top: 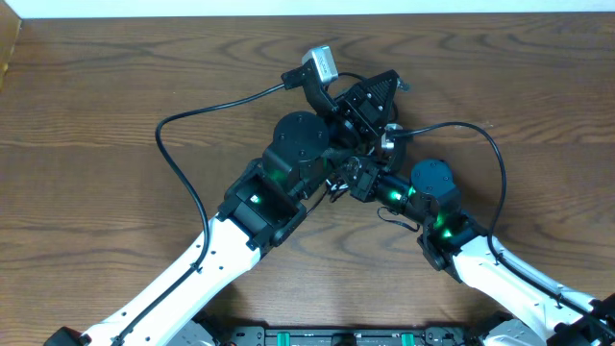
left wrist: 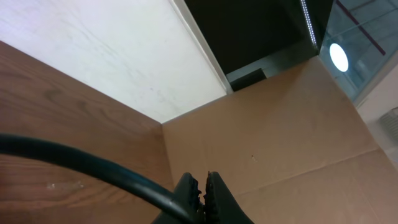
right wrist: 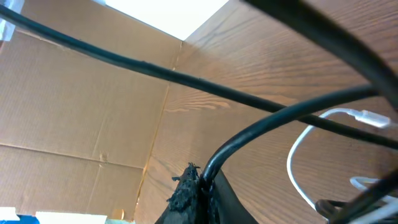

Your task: Untangle cables

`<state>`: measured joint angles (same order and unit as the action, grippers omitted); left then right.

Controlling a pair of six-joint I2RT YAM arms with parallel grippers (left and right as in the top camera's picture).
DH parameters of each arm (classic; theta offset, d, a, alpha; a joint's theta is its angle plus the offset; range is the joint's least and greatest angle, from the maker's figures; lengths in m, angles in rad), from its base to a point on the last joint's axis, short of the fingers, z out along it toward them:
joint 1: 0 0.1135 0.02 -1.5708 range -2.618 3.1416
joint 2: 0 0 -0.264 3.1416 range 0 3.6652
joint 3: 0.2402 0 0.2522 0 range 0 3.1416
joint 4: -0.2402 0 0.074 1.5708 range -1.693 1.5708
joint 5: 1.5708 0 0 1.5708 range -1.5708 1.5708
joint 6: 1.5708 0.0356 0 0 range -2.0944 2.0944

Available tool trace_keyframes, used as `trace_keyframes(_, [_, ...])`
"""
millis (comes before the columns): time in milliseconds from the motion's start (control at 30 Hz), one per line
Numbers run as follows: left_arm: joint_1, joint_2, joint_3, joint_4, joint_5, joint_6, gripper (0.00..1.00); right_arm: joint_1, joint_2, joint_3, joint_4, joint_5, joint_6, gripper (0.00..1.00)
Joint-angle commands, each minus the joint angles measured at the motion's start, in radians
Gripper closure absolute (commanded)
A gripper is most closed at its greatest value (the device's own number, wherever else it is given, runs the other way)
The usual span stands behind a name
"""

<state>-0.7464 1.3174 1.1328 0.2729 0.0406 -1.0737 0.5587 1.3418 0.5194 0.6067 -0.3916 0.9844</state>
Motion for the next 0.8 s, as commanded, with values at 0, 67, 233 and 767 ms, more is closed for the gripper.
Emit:
trace_keyframes(0, [-0.003,0.002,0.03,0.006,-0.039,-0.001,0.93,0.006,0.007,0.017,0.003,0.004,-0.009,0.99])
trace_keyframes(67, [-0.003,0.002,0.03,0.004,-0.064,0.001,0.92,0.006,0.007,0.017,0.003,-0.007,-0.01,0.99])
trace_keyframes(233, [-0.003,0.002,0.03,-0.003,-0.163,0.063,0.92,0.006,0.007,0.017,0.004,-0.067,-0.017,0.99])
trace_keyframes(767, [-0.002,0.002,0.03,-0.209,-0.682,0.191,0.92,0.005,0.006,0.017,0.145,-0.301,-0.043,0.99])
